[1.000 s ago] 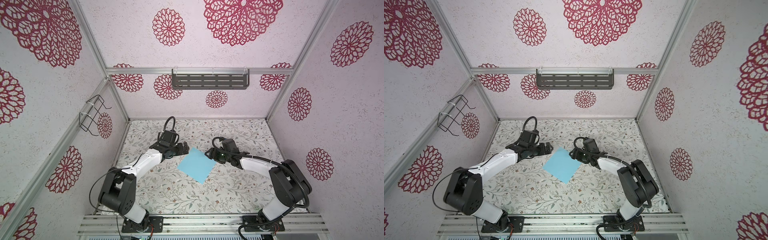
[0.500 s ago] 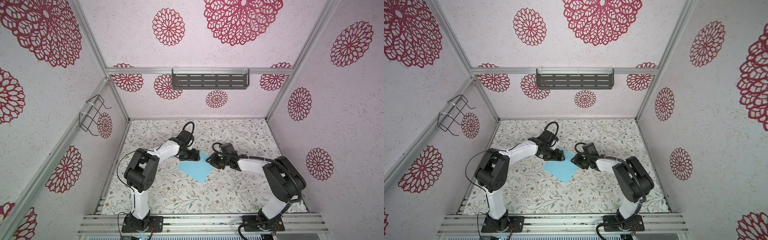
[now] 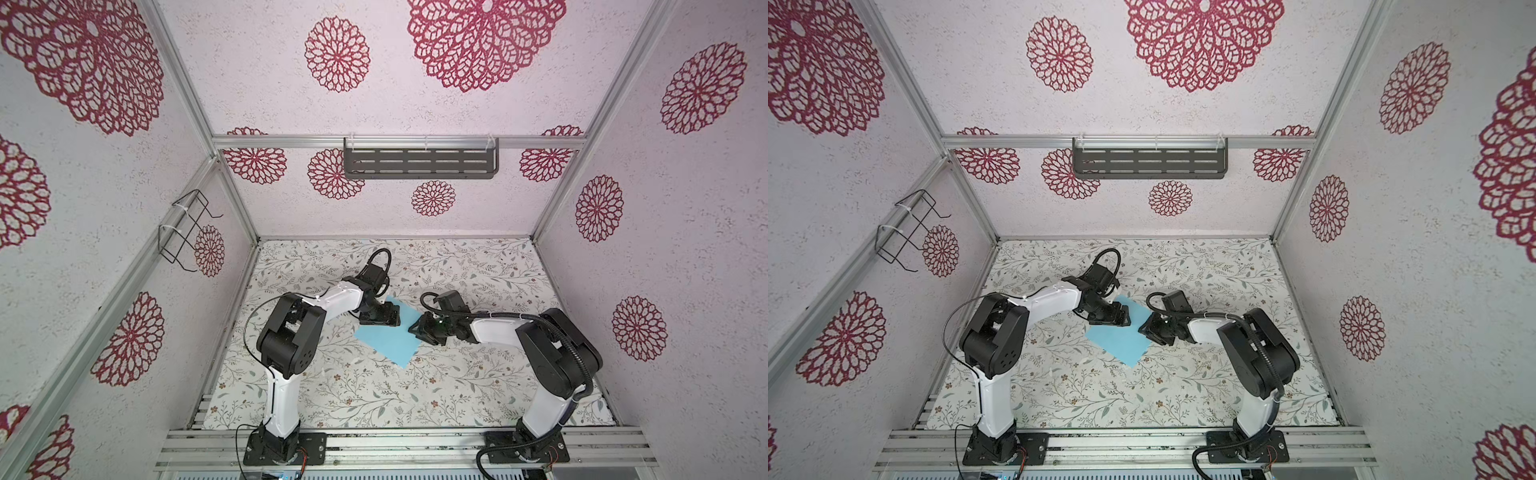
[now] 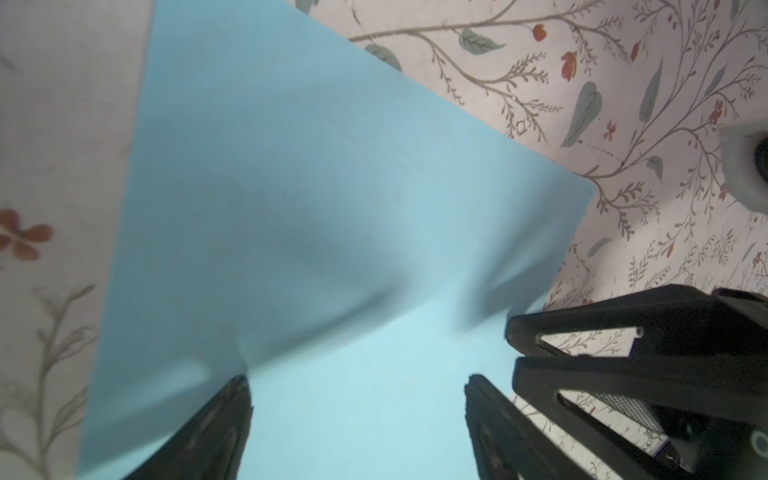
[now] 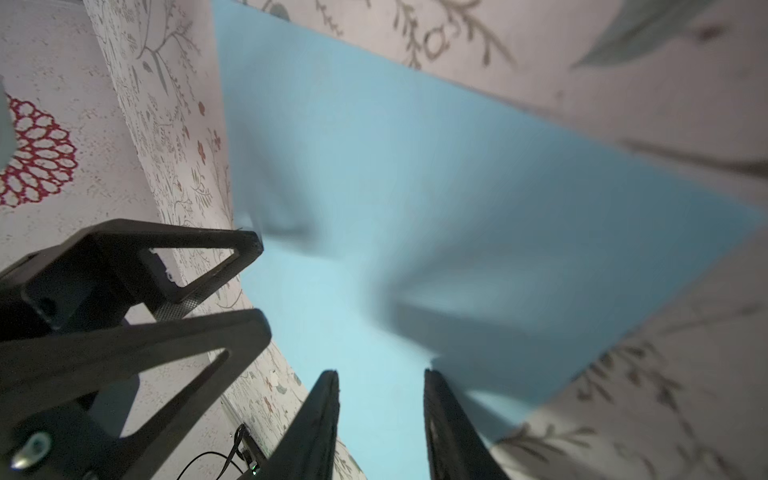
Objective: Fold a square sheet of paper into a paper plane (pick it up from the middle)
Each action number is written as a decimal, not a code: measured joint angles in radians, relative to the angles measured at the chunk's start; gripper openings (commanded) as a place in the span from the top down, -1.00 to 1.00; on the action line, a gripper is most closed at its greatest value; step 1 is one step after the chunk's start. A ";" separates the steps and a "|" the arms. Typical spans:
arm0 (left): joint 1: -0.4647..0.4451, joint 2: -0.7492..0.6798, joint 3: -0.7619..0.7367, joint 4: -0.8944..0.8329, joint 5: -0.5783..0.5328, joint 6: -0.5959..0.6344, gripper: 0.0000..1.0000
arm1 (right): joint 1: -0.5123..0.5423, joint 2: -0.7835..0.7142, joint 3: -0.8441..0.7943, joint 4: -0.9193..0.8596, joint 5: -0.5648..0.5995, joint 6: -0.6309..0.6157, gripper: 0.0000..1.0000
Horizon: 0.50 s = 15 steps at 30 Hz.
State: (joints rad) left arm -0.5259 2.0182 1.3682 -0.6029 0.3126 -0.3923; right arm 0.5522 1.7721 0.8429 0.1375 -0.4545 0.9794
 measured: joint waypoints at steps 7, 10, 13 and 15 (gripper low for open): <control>0.015 0.000 -0.008 0.021 0.032 -0.021 -0.71 | -0.006 0.039 0.023 0.048 -0.021 -0.018 0.23; 0.031 0.000 -0.016 0.040 0.068 -0.042 -0.70 | -0.012 0.063 0.041 0.069 -0.035 -0.037 0.23; 0.044 0.000 -0.023 0.055 0.103 -0.060 -0.67 | -0.020 0.089 0.058 0.098 -0.059 -0.058 0.23; 0.050 0.000 -0.027 0.063 0.116 -0.069 -0.64 | -0.026 0.102 0.062 0.122 -0.077 -0.071 0.23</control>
State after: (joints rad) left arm -0.4755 2.0182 1.3411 -0.5396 0.4286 -0.4614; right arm 0.5266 1.8744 0.9051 0.2600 -0.5316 0.9085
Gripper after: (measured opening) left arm 0.831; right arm 0.386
